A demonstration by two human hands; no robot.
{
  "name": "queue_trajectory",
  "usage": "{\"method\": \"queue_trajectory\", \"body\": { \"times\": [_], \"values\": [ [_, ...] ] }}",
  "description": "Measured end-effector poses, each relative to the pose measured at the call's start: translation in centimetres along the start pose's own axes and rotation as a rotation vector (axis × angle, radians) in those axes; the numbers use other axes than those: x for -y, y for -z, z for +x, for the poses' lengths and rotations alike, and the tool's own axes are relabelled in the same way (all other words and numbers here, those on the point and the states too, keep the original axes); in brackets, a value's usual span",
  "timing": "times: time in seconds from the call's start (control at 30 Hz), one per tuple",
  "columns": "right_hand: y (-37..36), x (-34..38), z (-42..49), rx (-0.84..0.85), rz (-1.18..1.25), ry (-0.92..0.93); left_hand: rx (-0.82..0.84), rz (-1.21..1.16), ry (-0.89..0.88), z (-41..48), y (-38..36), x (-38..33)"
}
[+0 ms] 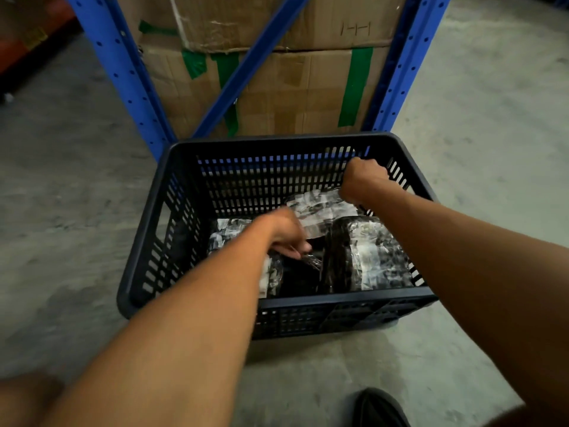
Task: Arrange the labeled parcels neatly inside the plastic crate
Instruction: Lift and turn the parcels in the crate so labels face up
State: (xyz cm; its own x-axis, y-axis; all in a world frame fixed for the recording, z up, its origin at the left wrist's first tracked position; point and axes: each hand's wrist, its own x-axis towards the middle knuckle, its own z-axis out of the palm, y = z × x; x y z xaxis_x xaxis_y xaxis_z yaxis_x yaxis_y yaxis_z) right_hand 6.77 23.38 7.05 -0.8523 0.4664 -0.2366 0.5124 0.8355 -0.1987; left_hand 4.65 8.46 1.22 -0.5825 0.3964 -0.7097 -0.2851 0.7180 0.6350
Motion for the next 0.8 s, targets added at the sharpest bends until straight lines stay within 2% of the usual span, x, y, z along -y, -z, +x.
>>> {"method": "queue_trajectory", "body": {
  "times": [0.07, 0.13, 0.2, 0.27, 0.47, 0.6, 0.8],
  "values": [
    [-1.1, 2.1, 0.5, 0.038, 0.122, 0.017, -0.261, 0.215, -0.024, -0.1, 3.9, 1.6],
    [-3.1, 4.4, 0.4, 0.11, 0.147, 0.048, -0.393, 0.498, 0.01, -0.4, 6.9, 3.7],
    [-5.8, 6.6, 0.6, 0.164, 0.126, 0.112, -0.347, 0.695, 0.091, -0.6, 8.2, 5.7],
    [-8.7, 8.4, 1.0, 0.187, 0.134, 0.157, -0.262, 0.764, 0.115, -0.1, 8.1, 7.3],
    [-14.4, 10.7, 3.8, 0.267, 0.113, 0.187, -0.076, 0.844, 0.078, 2.7, 7.2, 9.8],
    [-16.1, 11.2, 5.8, 0.321, 0.071, 0.243, -0.026, 0.885, 0.08, 3.5, 8.1, 9.8],
    [-17.7, 12.0, 7.2, 0.463, 0.046, 0.267, 0.033, 0.825, 0.068, 4.3, 9.1, 9.9]
  ]
}}
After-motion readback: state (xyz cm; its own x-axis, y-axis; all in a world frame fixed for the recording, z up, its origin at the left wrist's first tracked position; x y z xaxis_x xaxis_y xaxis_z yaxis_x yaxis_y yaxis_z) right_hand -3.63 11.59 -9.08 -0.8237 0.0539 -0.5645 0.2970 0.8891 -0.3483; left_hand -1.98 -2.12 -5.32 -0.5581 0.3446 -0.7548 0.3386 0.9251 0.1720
